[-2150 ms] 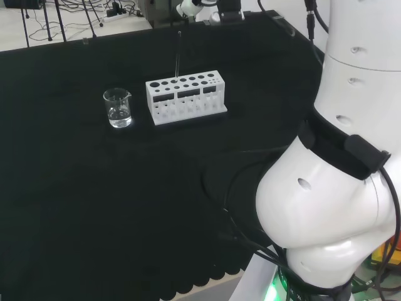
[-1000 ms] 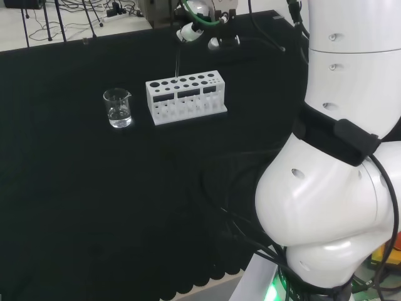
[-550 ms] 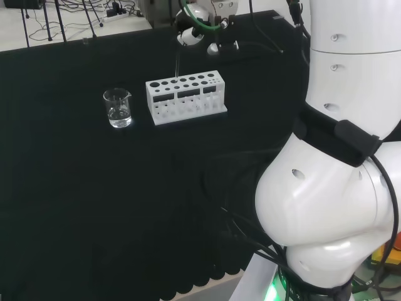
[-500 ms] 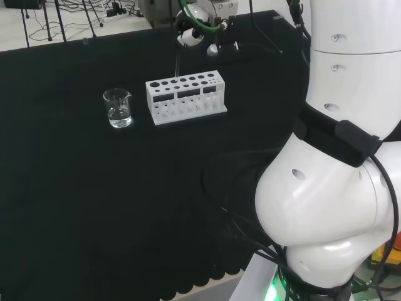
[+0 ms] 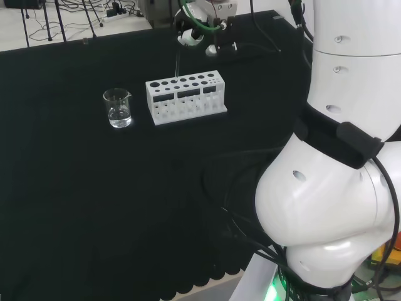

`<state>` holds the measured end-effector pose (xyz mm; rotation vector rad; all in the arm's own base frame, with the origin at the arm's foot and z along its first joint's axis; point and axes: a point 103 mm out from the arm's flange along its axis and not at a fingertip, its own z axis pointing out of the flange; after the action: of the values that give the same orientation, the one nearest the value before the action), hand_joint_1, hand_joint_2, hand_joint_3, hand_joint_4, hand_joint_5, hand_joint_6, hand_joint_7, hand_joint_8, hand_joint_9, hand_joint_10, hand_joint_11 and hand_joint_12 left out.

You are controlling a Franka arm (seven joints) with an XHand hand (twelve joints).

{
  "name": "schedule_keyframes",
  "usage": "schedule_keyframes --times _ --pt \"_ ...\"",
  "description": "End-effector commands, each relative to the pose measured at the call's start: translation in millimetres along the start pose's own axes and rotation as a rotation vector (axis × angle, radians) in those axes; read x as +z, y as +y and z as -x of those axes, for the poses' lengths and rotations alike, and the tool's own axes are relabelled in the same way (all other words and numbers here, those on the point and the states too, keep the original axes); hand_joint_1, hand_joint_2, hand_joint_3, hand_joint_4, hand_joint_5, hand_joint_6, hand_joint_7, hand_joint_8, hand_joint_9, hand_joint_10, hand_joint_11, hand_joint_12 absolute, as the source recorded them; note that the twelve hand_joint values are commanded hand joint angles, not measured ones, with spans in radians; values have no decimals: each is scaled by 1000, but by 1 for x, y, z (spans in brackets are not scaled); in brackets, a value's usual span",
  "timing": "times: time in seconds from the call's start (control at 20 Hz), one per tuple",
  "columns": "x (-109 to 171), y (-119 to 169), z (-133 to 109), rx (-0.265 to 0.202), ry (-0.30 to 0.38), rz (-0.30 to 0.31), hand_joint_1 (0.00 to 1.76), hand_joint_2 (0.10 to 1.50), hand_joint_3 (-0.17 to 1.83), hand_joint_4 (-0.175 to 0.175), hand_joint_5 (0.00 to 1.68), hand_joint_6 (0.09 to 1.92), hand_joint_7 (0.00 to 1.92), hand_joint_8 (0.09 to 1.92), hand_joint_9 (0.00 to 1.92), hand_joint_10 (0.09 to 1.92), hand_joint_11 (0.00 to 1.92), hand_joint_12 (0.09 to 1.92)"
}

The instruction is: Take the glass rod from the white test tube rack.

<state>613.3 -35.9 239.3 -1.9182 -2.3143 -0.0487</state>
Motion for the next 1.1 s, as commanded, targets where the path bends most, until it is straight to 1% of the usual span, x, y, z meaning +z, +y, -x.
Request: schedule_keyframes --times 0.05,0.25,0.4,0.6,0.7,0.75,0.9,1.0,1.05,1.1 --pt "1 6 -3 -21 -3 -2 948 1171 -175 -175 680 889 1185 780 1289 665 840 1199" --pt "4 8 -6 -23 -13 -11 966 1170 -175 -175 693 892 1212 767 1318 644 900 1170" --pt "6 10 -5 -26 -9 -15 993 1168 -175 -175 724 892 1250 749 1382 602 1066 1094" --pt "8 11 -4 -43 -3 -6 1042 1169 -175 -175 768 885 1296 733 1470 548 1321 926" --pt "8 11 -5 -51 -1 -2 1103 1174 -105 -175 863 1026 1331 732 1519 535 1453 837" --pt "7 12 -5 -54 1 -3 1120 1169 -76 -175 889 1062 1341 734 1537 532 1507 795" --pt "7 13 -5 -61 9 -3 1136 1157 -35 -175 915 1093 1350 744 1564 530 1598 723" --pt "8 14 -6 -64 4 12 1142 1146 -24 -175 931 1075 1347 758 1579 533 1653 666" --pt "7 14 -7 -57 -8 40 1191 1124 -31 -175 975 1003 1262 800 1589 537 1661 631" --pt "6 14 -8 -51 -15 70 1235 1105 -42 -175 998 891 1231 838 1592 560 1636 588"
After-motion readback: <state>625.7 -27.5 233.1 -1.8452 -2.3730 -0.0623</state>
